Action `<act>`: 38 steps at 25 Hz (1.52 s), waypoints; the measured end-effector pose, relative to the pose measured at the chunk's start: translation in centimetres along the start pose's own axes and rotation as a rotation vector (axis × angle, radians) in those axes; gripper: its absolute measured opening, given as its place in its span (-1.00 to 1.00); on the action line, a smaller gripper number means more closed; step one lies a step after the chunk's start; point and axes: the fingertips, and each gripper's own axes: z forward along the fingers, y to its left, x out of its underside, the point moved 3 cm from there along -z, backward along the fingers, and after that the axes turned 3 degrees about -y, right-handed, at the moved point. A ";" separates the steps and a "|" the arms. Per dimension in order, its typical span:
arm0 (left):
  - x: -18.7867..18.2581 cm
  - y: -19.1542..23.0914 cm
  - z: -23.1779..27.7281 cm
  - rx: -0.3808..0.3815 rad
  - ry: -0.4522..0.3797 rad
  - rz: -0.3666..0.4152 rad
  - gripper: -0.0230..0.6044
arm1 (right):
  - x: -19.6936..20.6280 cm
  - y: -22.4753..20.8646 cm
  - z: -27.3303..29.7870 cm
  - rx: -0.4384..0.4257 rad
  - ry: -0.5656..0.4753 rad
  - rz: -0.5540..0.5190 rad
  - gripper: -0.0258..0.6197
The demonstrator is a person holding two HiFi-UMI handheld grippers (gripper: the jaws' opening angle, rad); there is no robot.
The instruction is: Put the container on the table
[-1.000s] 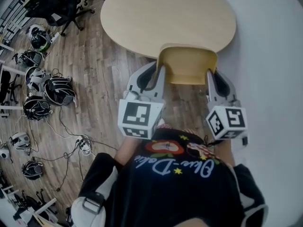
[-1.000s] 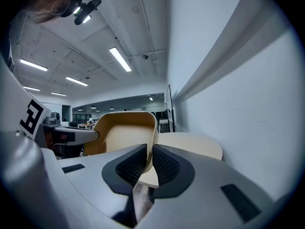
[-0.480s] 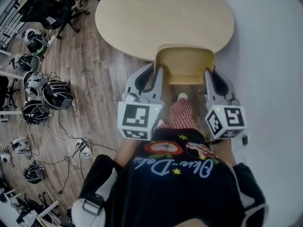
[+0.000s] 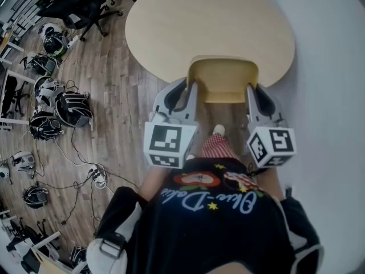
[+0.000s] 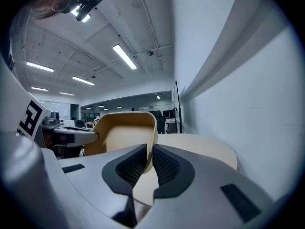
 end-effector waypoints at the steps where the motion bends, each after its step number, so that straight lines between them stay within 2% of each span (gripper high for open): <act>1: -0.1 0.3 0.7 -0.007 0.001 -0.002 -0.81 | -0.1 -0.4 0.7 -0.007 0.002 -0.001 -0.82; 16: -2.7 2.5 9.6 -0.115 0.029 -0.009 -0.81 | -2.7 -6.2 9.8 -0.112 0.014 -0.005 -0.82; 26: -4.1 0.9 15.8 -0.184 0.051 0.025 -0.81 | -3.5 -12.3 14.0 -0.175 0.014 -0.004 -0.82; 32: -4.0 3.0 17.3 -0.217 0.079 0.031 -0.81 | -3.0 -12.1 17.0 -0.197 0.034 0.031 -0.82; 38: -3.7 6.0 19.9 -0.195 0.089 0.025 -0.81 | -3.1 -12.1 20.8 -0.191 0.042 0.020 -0.82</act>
